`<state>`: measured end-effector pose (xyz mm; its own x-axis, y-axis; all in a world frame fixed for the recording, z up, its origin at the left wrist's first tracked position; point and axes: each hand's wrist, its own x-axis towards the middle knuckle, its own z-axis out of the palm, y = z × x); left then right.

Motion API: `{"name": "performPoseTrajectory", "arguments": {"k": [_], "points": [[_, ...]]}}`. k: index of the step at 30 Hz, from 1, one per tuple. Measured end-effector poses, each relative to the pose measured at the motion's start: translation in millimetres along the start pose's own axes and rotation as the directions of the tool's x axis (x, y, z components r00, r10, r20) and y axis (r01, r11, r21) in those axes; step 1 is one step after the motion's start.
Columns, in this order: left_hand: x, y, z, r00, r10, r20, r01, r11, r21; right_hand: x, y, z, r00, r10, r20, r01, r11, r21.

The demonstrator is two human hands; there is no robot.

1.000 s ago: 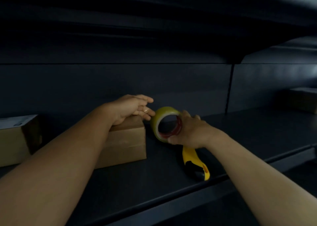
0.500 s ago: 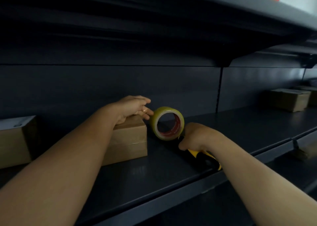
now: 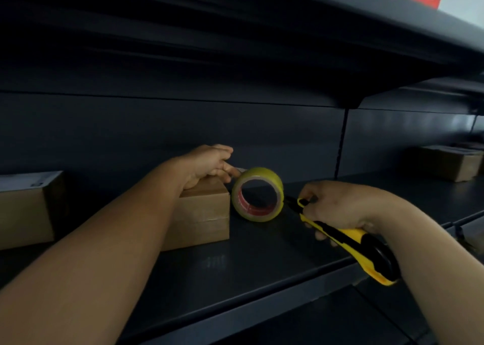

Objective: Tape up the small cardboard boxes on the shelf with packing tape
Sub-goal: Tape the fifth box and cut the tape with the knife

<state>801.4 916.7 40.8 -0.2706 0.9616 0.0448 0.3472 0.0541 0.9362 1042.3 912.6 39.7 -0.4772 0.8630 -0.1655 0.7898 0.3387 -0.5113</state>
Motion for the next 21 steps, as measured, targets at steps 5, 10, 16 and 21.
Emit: {"name": "performPoseTrajectory", "arguments": {"k": [5,10,16,21], "points": [[-0.4,-2.2,-1.6,1.0,0.015,-0.007,-0.015,0.999,-0.049,2.0,-5.1,1.7,0.994,-0.112,0.005,0.111,0.986,0.123],[0.5,-2.7,-2.3,1.0,0.019,0.001,-0.019,0.998,-0.067,11.5,-15.4,11.6,0.968,-0.251,-0.02,0.248,0.94,0.233],[-0.8,-3.9,-4.1,1.0,0.024,0.001,-0.024,0.999,-0.036,25.7,-31.7,19.3,0.925,-0.347,-0.152,0.372,0.909,0.186],[-2.3,-2.8,-3.1,0.999,0.043,0.003,-0.043,0.999,0.023,31.7,-48.4,20.3,0.921,-0.368,-0.13,0.361,0.93,-0.073]]}}
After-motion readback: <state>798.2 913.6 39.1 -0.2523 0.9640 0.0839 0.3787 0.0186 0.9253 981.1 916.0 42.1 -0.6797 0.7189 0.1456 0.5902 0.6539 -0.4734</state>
